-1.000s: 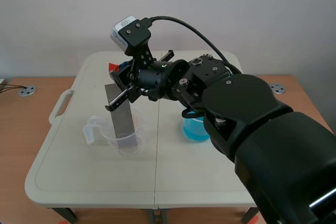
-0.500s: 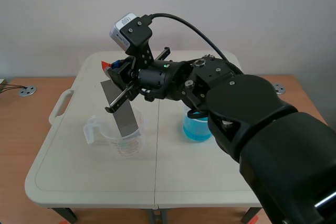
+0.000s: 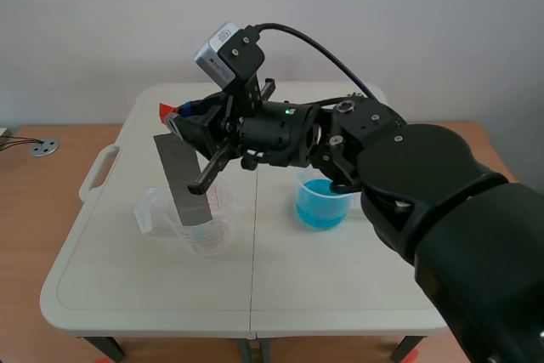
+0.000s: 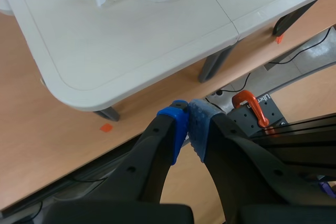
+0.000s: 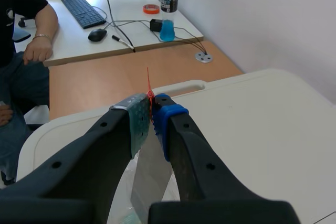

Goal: Hold the metal plate by the orange handle, dip it into the blue solution, take it out and point at it, then put the plate back in the beaker on the left.
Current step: 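Lift the metal plate out of the left beaker, then move the plate over the blue solution, then point at the plate with the left hand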

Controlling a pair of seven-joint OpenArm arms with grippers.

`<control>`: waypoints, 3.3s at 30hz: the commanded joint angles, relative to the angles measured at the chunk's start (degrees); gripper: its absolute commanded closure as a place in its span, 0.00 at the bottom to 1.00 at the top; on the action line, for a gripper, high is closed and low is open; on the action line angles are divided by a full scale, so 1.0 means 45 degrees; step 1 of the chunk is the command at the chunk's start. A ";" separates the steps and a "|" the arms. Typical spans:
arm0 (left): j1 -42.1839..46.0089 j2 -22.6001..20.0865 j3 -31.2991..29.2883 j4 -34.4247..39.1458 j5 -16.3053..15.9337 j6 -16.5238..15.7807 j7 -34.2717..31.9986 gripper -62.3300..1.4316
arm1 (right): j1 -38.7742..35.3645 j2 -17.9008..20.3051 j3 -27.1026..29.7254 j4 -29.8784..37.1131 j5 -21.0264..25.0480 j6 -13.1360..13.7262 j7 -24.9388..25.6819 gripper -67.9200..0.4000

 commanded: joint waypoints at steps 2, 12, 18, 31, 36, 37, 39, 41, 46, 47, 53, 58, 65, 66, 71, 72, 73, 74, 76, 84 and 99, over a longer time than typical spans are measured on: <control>-0.0029 0.0063 0.0049 0.0078 -0.0073 -0.0097 -0.0170 0.95 | 0.0209 0.0185 0.0034 0.0369 0.0189 0.0068 0.0534 0.97; -0.0029 0.0058 0.0049 0.0078 -0.0029 -0.0097 -0.0175 0.95 | -0.0578 0.0636 0.0034 0.1826 -0.0112 0.0068 0.0952 0.97; -0.0034 0.0058 0.0049 0.0078 -0.0024 -0.0097 -0.0180 0.95 | -0.1107 0.0957 0.0049 0.3152 -0.0151 0.0068 0.0947 0.97; -0.0243 0.0058 0.0049 0.0078 0.0160 -0.0102 -0.0131 0.95 | -0.2317 0.1802 0.0797 0.6455 -0.0146 0.0068 0.0797 0.97; -0.0243 0.0058 0.0049 0.0078 0.0160 -0.0102 -0.0136 0.95 | -0.2642 0.1870 0.1443 0.7417 -0.0146 0.0068 0.0491 0.97; -0.0243 0.0058 0.0049 0.0078 0.0160 -0.0102 -0.0136 0.95 | -0.2720 0.1870 0.1574 0.7592 -0.0146 0.0068 0.0427 0.97; -0.0243 0.0058 0.0049 0.0078 0.0160 -0.0102 -0.0136 0.95 | -0.2875 0.1875 0.1880 0.7956 -0.0146 0.0068 0.0219 0.97; -0.0243 0.0058 0.0049 0.0078 0.0160 -0.0102 -0.0136 0.95 | -0.3026 0.1880 0.2234 0.8301 -0.0146 0.0068 0.0010 0.97; -0.0243 0.0053 0.0049 0.0078 0.0160 -0.0102 -0.0155 0.95 | -0.3415 0.2152 0.3201 0.9122 -0.0141 0.0068 -0.0155 0.97; -0.0243 0.0058 0.0049 0.0078 0.0160 -0.0102 -0.0185 0.95 | -0.3458 0.2229 0.3395 0.9258 -0.0126 0.0068 -0.0155 0.97; -0.0291 0.0053 0.0049 0.0078 0.0160 -0.0097 -0.0393 0.95 | -0.3517 0.2871 0.4231 0.9636 0.0053 0.0068 -0.0165 0.97; -0.0835 -0.0049 0.0049 0.0078 0.0160 -0.0107 -0.0369 0.95 | -0.3521 0.3643 0.4614 0.9646 0.0403 0.0068 -0.0170 0.97; -0.2210 -0.0102 0.0049 0.0078 0.0165 -0.0146 -0.0364 0.95 | -0.3521 0.4813 0.4988 0.9646 0.1656 0.0068 -0.0272 0.97; -0.2531 -0.0170 0.0049 0.0078 0.0165 -0.0209 -0.0345 0.95 | -0.3521 0.4911 0.5081 0.9646 0.1802 0.0068 -0.0335 0.97; -0.4435 -0.0913 0.0505 0.0078 0.0160 -0.0335 0.0427 0.95 | -0.3521 0.5047 0.5727 0.9646 0.2069 0.0068 -0.0738 0.97; -0.4838 -0.1069 0.0651 0.0078 0.0165 -0.0350 0.0593 0.95 | -0.3521 0.5047 0.5853 0.9646 0.2069 0.0068 -0.0797 0.97; -0.5207 -0.1214 0.0797 0.0078 0.0165 -0.0345 0.0729 0.95 | -0.3521 0.5047 0.5950 0.9646 0.2069 0.0068 -0.0855 0.97; -0.5557 -0.1350 0.0918 0.0078 0.0160 -0.0355 0.0840 0.95 | -0.3521 0.5047 0.6042 0.9646 0.2069 0.0068 -0.0918 0.97; -0.6207 -0.1515 0.1166 0.0078 0.0160 -0.0447 0.0899 0.95 | -0.3521 0.5047 0.6178 0.9646 0.2064 0.0068 -0.1103 0.97; -0.9029 -0.1545 0.2953 -0.0102 0.0738 -0.0529 0.1909 0.95 | -0.3706 0.5013 0.6241 0.9520 0.2064 0.0068 -0.1588 0.98; -1.4668 0.0175 0.6756 -0.4002 0.2647 -0.0529 0.2210 0.95 | -0.3725 0.4935 0.6232 0.9175 0.2064 0.0068 -0.1569 0.98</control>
